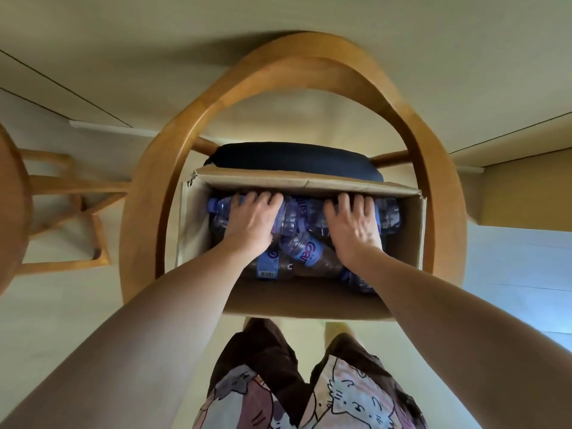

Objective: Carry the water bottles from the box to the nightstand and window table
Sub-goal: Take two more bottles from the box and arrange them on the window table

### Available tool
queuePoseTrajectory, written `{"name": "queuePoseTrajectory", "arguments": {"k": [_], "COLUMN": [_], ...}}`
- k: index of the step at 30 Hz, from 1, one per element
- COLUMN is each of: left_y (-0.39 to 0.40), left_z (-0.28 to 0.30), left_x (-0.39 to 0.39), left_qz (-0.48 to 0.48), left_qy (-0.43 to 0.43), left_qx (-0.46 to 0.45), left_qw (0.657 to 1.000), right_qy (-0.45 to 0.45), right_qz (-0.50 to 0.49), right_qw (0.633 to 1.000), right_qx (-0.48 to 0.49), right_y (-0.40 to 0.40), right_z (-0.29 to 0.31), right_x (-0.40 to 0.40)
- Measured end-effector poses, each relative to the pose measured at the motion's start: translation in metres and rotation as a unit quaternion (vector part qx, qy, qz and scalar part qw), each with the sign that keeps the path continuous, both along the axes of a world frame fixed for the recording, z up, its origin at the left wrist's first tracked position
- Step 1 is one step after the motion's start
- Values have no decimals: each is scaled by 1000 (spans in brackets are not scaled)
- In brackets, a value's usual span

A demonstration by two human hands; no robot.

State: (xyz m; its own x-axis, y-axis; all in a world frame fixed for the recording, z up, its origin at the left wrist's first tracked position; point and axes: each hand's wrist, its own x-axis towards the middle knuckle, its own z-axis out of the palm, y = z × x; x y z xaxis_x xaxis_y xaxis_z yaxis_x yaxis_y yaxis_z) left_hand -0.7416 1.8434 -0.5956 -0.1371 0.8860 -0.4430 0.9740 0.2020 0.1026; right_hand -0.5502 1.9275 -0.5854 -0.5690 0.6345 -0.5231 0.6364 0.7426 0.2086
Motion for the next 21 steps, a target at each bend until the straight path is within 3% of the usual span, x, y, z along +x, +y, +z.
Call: {"name": "queuePoseTrajectory", "arguments": {"k": [5,9,14,18,21], "left_y": [-11,-12,-3,-1,5], "left_z": [28,63,127,176,208], "left_x": [-4,2,9,30,48], "left_qz": [-1,137,268,384,409], "left_qy": [-23,-54,-120,-223,-295], "left_qx": [15,74,129,151,165], "left_qw": [1000,986,947,883,847], "right_qy": [45,112,228,332,394], "right_qz": [-19,-163,-285,-349,-391], "right_qw": [999,978,917,849,801], "right_qx": [-21,-67,-160,-216,-224], "right_y": [-4,-4,4,12,20], "right_z": [21,42,81,124,162], "right_x": [8,12,17,23,23]}}
